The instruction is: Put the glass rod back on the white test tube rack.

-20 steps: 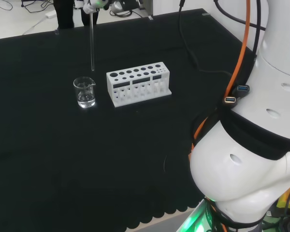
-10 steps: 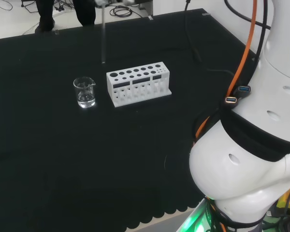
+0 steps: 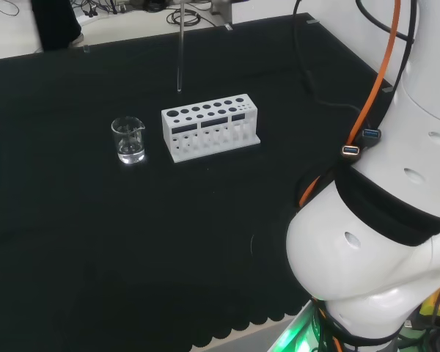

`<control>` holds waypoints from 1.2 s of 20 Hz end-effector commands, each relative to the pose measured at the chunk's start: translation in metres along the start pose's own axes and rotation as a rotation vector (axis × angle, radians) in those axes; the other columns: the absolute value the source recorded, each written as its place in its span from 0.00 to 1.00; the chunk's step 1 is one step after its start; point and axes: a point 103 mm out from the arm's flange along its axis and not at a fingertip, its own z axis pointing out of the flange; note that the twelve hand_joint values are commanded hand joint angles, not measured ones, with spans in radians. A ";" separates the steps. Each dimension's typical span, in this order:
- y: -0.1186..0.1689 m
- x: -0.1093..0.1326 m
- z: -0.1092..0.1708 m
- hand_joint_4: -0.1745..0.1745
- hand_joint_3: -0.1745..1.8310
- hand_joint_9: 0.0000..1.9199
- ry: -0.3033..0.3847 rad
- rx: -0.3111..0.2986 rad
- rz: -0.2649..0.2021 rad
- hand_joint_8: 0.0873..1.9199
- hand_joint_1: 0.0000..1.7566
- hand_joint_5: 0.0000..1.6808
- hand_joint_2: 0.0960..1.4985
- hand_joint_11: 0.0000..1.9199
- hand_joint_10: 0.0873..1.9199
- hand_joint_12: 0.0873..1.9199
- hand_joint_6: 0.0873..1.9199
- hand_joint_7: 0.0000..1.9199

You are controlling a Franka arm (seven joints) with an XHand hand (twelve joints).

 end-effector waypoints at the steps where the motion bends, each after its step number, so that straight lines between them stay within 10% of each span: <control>1: -0.006 -0.029 -0.006 0.00 0.09 0.58 -0.004 -0.003 0.039 0.54 0.80 0.65 0.70 0.79 0.58 0.29 0.20 0.50; 24: -0.043 -0.103 -0.018 0.00 0.09 0.58 -0.014 -0.016 0.170 0.53 0.80 0.65 0.69 0.79 0.58 0.29 0.20 0.50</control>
